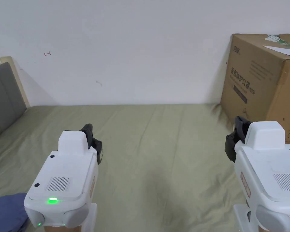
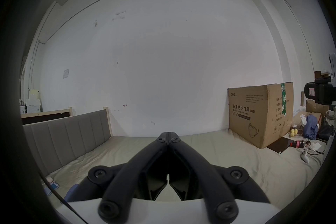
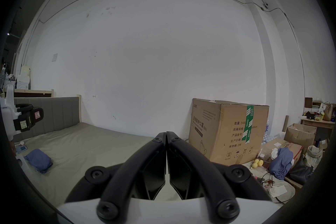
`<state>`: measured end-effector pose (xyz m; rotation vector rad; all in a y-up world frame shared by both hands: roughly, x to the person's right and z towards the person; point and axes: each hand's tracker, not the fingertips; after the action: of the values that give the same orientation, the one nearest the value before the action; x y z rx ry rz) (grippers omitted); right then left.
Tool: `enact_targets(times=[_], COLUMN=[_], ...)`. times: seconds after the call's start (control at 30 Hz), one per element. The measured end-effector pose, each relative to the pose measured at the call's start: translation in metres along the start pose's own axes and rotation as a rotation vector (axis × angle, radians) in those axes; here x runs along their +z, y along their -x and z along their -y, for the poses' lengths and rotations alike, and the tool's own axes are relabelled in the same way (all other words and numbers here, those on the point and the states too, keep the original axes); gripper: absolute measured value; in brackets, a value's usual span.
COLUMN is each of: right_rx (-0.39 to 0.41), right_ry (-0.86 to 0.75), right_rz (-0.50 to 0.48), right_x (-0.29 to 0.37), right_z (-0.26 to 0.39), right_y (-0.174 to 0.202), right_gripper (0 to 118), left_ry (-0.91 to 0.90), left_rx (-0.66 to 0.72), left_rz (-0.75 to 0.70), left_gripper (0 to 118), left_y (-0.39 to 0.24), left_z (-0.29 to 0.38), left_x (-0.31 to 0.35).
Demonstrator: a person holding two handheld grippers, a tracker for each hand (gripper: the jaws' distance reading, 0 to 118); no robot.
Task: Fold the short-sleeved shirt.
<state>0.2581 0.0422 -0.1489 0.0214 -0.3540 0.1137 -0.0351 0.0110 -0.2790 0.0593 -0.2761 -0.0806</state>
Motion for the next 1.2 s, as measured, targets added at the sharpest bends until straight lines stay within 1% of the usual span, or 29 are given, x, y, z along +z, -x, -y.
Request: enact_targets(times=[0.33,0.37,0.4,0.43,0.47,0.5,0.57,0.6,0.63,0.67,1.0,1.2], right_rx=[0.01,0.011,0.009,0.004,-0.004,-0.004,-0.011,-0.015,-0.017,-0.018,-0.033,-0.024], right_ry=[-0.005,-0.004,-0.002,0.0,0.004,0.007,0.018,0.018,0.018,0.015,0.017,0.015], right_rz=[0.004,0.007,0.008,0.008,0.002,0.008,-0.007,-0.008,-0.003,0.003,0.0,-0.001], right_x=[0.001,0.001,0.002,0.002,0.002,0.002,0.001,0.001,0.001,0.002,0.004,0.004], right_z=[0.0,0.0,0.0,0.0,0.0,0.0,0.001,0.002,0.003,0.003,0.003,0.003], right_y=[0.0,0.001,0.0,0.0,-0.001,-0.002,-0.004,-0.005,-0.005,-0.005,-0.009,-0.007], right_gripper=[0,0,2,8,31,53,97,108,115,118,118,118], left_ry=[0.004,0.003,0.001,0.003,0.011,0.017,0.021,0.016,0.013,0.012,0.002,0.001], left_rx=[-0.009,-0.009,-0.009,-0.011,-0.017,-0.02,-0.019,-0.018,-0.02,-0.019,-0.003,0.004], left_rz=[-0.002,-0.004,-0.003,-0.006,-0.009,-0.01,-0.011,-0.023,-0.022,-0.026,-0.044,-0.046], left_gripper=[0,6,16,33,63,78,102,110,117,118,118,118], left_y=[0.001,0.001,0.001,0.001,0.001,0.001,0.002,0.002,0.002,0.002,0.004,0.004], left_z=[0.0,0.0,0.0,0.0,0.0,0.0,0.001,0.001,0.001,0.001,0.002,0.002], left_x=[0.0,0.0,0.001,0.001,0.0,-0.001,-0.001,0.0,0.0,0.0,0.002,0.002])
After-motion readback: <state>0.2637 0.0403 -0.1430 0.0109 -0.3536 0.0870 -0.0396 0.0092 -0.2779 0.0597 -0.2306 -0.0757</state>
